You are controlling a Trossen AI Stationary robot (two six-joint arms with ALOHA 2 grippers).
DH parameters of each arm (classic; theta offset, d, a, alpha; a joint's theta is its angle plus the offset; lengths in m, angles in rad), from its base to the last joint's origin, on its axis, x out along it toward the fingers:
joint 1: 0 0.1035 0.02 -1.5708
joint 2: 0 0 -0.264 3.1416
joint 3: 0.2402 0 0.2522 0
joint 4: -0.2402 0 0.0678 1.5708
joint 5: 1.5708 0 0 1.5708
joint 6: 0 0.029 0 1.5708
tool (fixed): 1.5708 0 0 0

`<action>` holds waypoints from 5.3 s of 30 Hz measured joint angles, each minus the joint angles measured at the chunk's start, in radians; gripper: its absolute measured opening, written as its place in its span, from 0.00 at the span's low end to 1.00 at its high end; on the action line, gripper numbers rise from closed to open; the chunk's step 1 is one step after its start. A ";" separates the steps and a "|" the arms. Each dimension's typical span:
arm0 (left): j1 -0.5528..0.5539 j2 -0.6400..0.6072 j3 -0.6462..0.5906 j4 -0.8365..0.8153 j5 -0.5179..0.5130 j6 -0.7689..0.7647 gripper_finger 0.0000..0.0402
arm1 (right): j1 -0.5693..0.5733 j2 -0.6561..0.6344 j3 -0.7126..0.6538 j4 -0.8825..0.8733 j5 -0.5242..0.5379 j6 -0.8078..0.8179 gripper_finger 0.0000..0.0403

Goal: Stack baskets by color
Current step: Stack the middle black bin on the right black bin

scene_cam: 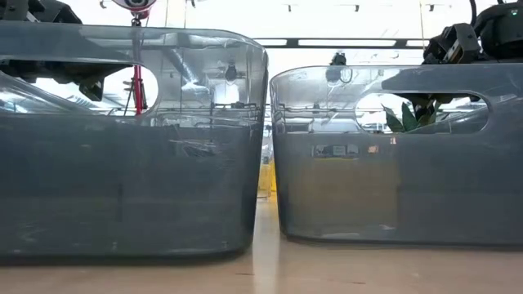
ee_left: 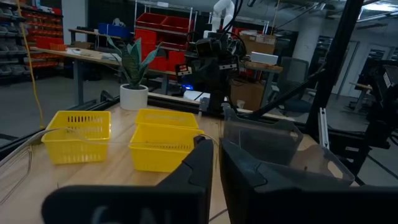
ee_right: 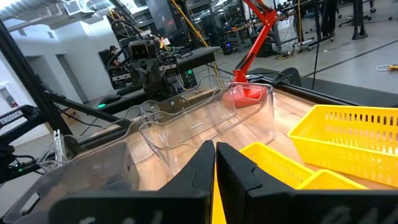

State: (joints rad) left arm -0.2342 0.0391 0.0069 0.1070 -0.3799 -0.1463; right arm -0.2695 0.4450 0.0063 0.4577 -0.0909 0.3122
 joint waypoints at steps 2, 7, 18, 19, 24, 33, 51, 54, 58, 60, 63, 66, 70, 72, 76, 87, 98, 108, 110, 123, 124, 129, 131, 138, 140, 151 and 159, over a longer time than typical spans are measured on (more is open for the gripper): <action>0.000 0.000 0.000 0.000 0.000 0.000 0.07 | 0.000 0.000 0.000 0.024 0.031 0.000 0.06; 0.000 0.000 0.000 0.000 0.000 -0.016 0.06 | 0.000 0.000 0.000 0.122 0.093 0.044 0.06; 0.002 0.000 0.000 0.004 -0.018 -0.289 0.07 | 0.000 0.008 0.000 0.202 0.299 0.131 0.06; 0.002 0.000 0.000 0.004 -0.019 -0.289 0.07 | 0.000 0.011 0.000 0.206 0.299 0.124 0.06; 0.001 0.000 0.000 0.014 -0.019 -0.288 0.06 | 0.000 0.037 0.000 0.221 0.237 0.111 0.06; 0.001 0.000 0.000 0.055 -0.020 -0.193 0.08 | 0.001 0.116 0.011 0.203 -0.017 0.119 0.06; 0.001 0.000 0.000 0.053 -0.020 -0.051 0.09 | 0.137 0.299 0.211 -0.150 0.031 -0.063 0.06; 0.001 0.000 0.000 0.053 -0.020 -0.051 0.09 | 0.191 0.351 0.232 -0.147 0.100 -0.059 0.06; 0.001 0.000 0.000 0.053 -0.019 -0.051 0.08 | 0.274 0.435 0.280 -0.146 0.194 -0.078 0.06; 0.001 0.000 0.000 0.053 -0.019 -0.051 0.07 | 0.316 0.482 0.309 -0.145 0.231 -0.088 0.06; 0.001 0.000 0.000 0.053 -0.019 -0.051 0.07 | 0.371 0.554 0.355 -0.142 0.287 -0.098 0.06; 0.001 0.000 0.000 0.053 -0.019 -0.051 0.08 | 0.416 0.634 0.403 -0.138 0.331 -0.109 0.06; 0.001 0.000 0.000 0.053 -0.019 -0.051 0.09 | 0.457 0.751 0.489 -0.138 0.343 -0.127 0.06; 0.001 0.000 0.000 0.053 -0.019 -0.051 0.08 | 0.471 0.807 0.538 -0.138 0.344 -0.134 0.06; 0.001 0.000 0.000 0.053 -0.019 -0.051 0.07 | 0.498 0.903 0.640 -0.159 0.344 -0.156 0.06; 0.001 0.000 0.000 0.052 -0.019 -0.051 0.09 | 0.564 1.115 0.916 -0.378 0.348 -0.123 0.07; 0.001 0.000 0.000 0.052 -0.019 -0.051 0.07 | 0.611 1.261 1.165 -0.654 0.328 -0.067 0.25; 0.001 0.000 0.000 0.053 -0.019 -0.051 0.08 | 0.628 1.360 1.378 -0.999 0.254 0.059 0.36; 0.001 0.000 0.000 0.053 -0.019 -0.051 0.07 | 0.644 1.378 1.399 -1.035 0.247 0.082 0.36; 0.001 0.000 0.000 0.053 -0.019 -0.051 0.08 | 0.759 1.409 1.414 -1.047 0.200 0.305 0.36; 0.001 0.000 0.000 0.053 -0.019 -0.051 0.08 | 0.769 1.411 1.414 -1.039 0.202 0.321 0.36; 0.001 0.000 0.000 0.053 -0.019 -0.051 0.06 | 0.810 1.429 1.413 -1.017 0.204 0.392 0.36; 0.001 0.000 0.000 0.052 -0.019 -0.051 0.06 | 0.824 1.437 1.413 -1.010 0.203 0.414 0.36; 0.001 0.000 0.000 0.050 -0.019 -0.050 0.07 | 0.864 1.452 1.413 -0.970 0.277 0.425 0.36; 0.001 0.000 0.000 0.052 -0.019 -0.051 0.08 | 0.872 1.460 1.413 -0.973 0.294 0.418 0.36; 0.001 0.012 0.000 0.056 -0.020 -0.051 0.06 | 0.894 1.506 1.413 -0.986 0.306 0.374 0.48; 0.001 0.018 0.000 0.054 -0.020 -0.051 0.09 | 0.892 1.561 1.412 -0.984 0.304 0.337 0.53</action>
State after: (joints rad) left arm -0.2329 0.0576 0.0071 0.1612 -0.3999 -0.1970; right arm 0.6229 2.0057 1.4185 -0.5262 0.2134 0.6495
